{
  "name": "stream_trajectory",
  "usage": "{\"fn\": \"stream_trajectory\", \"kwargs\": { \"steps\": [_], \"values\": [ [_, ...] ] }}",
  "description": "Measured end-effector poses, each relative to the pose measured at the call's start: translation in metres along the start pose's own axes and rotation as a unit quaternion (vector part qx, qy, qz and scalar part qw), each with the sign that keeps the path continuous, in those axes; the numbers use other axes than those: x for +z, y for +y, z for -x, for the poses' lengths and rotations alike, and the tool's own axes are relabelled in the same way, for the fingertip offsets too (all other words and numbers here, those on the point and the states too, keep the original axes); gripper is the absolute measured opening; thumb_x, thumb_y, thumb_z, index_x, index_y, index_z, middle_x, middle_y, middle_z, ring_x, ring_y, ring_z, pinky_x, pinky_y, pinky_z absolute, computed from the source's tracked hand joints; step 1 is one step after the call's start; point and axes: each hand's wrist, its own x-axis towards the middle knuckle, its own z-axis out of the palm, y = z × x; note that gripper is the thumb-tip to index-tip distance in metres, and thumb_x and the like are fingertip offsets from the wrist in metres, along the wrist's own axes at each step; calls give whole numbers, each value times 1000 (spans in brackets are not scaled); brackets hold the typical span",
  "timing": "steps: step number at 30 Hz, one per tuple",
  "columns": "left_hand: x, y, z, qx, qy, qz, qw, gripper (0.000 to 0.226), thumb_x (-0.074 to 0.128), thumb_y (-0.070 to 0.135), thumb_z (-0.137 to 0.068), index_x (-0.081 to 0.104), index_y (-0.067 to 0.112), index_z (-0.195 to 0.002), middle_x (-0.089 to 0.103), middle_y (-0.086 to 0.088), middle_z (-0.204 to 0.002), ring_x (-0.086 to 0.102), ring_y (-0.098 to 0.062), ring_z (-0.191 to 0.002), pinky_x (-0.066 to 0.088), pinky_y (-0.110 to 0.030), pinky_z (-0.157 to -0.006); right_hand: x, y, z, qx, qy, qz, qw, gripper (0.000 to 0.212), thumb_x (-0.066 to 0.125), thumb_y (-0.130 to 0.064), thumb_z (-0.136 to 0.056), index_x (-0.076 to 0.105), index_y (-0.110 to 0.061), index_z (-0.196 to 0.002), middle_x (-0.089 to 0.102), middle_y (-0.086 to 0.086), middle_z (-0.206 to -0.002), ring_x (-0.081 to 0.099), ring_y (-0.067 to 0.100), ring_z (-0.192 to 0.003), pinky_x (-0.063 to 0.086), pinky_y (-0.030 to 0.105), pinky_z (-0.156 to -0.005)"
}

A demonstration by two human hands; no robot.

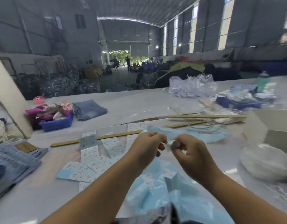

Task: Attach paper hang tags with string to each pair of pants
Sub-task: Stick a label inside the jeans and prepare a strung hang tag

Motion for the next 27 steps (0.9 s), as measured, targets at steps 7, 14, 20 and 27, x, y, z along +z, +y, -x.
{"fn": "stream_trajectory", "kwargs": {
  "steps": [7, 14, 20, 27],
  "values": [
    [81, 55, 32, 312, -87, -529, 784, 19, 62, 41, -88, 64, 25, -98, 65, 7, -93, 61, -17, -84, 51, -29, -70, -96, 32, 59, 112, -57, -76, 989, 31, 66, -16, -90, 55, -18, -61, 53, -5, -55, 41, 4, -53, 34, 20, -52],
    [147, 75, 27, 384, -104, -555, 730, 18, 49, 28, -91, 44, 24, -74, 49, 4, -74, 46, -23, -69, 34, -29, -57, -145, 55, 90, 191, -60, -117, 973, 23, 60, -40, -73, 61, -17, -69, 55, -3, -58, 45, 9, -58, 35, 30, -57],
    [185, 67, 6, 183, -164, -418, 874, 22, 53, 29, -92, 56, 24, -71, 63, 6, -78, 52, -11, -66, 40, -25, -52, -154, 96, 113, 337, 58, -290, 894, 3, 69, -8, -86, 71, -10, -87, 68, 2, -69, 54, 8, -59, 44, 25, -59],
    [205, 8, -15, 33, -209, -311, 927, 20, 56, 28, -95, 64, 19, -79, 64, 5, -74, 53, -9, -62, 39, -18, -51, -137, 124, 137, 370, 50, -263, 890, 20, 66, -12, -90, 73, -9, -71, 65, 2, -62, 51, 9, -56, 42, 27, -59]
  ]
}}
